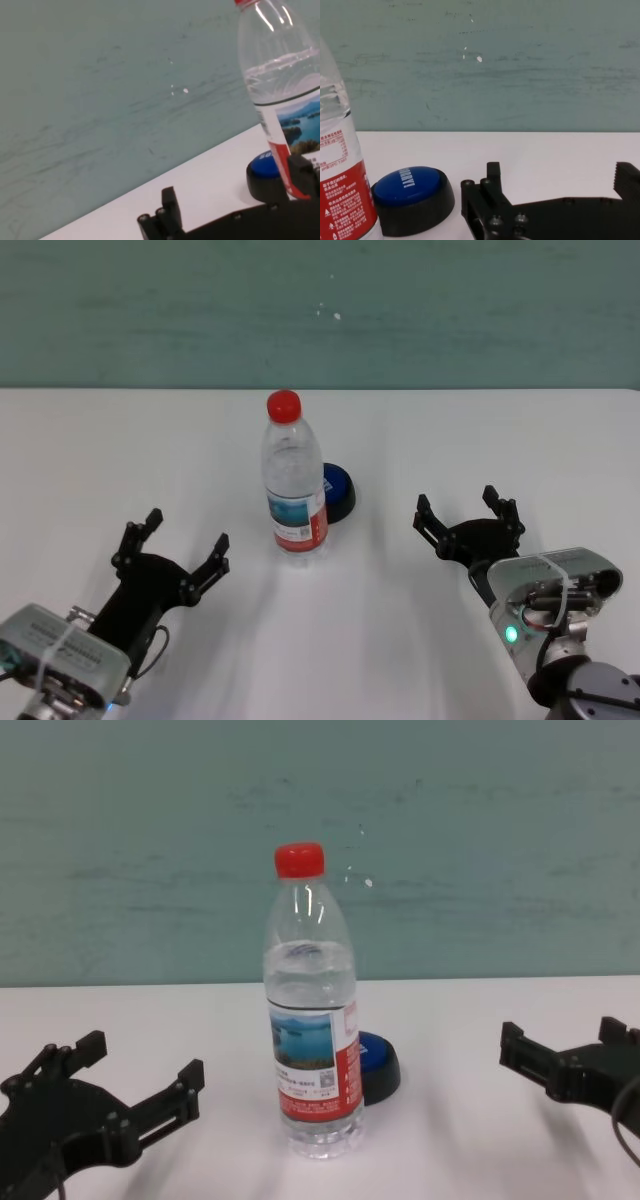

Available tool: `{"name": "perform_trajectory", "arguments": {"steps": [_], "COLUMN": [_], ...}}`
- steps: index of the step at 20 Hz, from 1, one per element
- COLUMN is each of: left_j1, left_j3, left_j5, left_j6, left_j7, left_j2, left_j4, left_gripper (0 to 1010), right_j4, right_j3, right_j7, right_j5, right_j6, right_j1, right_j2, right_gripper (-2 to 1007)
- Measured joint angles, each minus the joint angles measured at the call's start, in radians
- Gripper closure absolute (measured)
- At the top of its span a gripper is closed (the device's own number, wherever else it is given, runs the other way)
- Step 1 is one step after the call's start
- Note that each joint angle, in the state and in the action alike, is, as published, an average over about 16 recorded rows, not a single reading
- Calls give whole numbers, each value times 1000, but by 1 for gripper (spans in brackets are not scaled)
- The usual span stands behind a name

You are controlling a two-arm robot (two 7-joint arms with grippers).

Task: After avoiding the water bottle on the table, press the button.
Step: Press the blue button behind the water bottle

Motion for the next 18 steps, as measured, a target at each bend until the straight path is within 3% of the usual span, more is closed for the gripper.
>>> {"name": "perform_trajectory", "arguments": {"steps": [6, 11, 18], "left_j1": [-2, -2, -2], "left_j3": [0, 0, 0], "left_j5": [-4, -5, -4], "left_j6": [5, 5, 4], "left_j7": [-3, -3, -3], "left_j2": [1, 1, 1], "left_j4": [1, 1, 1], "left_gripper": [10, 10, 10], "right_j4": [-6, -34, -87], "right_j3": [3, 18, 42], "right_j7": [2, 9, 55], "right_j5": [-3, -10, -18], "right_j6": [0, 4, 34], "right_j1": [-2, -14, -29], "right_j2": [1, 6, 27], "right_gripper": [1, 1, 1]}}
